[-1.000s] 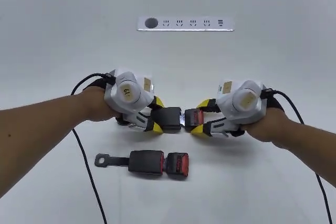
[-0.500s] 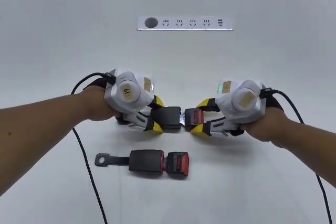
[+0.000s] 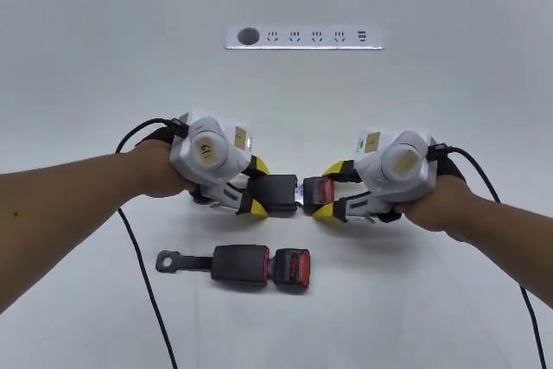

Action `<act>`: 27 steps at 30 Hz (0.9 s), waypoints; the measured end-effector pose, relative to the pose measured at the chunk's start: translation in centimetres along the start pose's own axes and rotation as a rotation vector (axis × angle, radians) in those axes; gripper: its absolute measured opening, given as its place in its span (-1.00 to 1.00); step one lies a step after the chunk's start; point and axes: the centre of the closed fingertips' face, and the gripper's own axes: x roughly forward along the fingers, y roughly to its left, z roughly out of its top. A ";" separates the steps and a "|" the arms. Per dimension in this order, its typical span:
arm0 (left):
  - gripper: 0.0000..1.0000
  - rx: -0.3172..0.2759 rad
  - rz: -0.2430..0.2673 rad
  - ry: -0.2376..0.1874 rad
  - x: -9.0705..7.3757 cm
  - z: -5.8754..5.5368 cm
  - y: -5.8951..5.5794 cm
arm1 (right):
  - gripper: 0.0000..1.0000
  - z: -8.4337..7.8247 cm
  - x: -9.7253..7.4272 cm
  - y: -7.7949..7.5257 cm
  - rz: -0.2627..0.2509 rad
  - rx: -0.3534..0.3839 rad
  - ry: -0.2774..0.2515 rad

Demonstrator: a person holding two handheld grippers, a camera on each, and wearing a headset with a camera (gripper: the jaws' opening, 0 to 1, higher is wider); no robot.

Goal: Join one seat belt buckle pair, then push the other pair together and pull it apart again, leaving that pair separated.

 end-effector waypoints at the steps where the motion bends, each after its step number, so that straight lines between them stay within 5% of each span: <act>1: -0.34 0.000 0.000 -0.001 0.0 0.0 0.0 | -0.35 0.0 0.0 0.0 0.000 0.000 0.000; 27: -0.34 0.001 0.001 -0.020 0.0 -0.1 0.2 | -0.34 -1.1 -1.0 -0.5 0.005 0.008 -0.011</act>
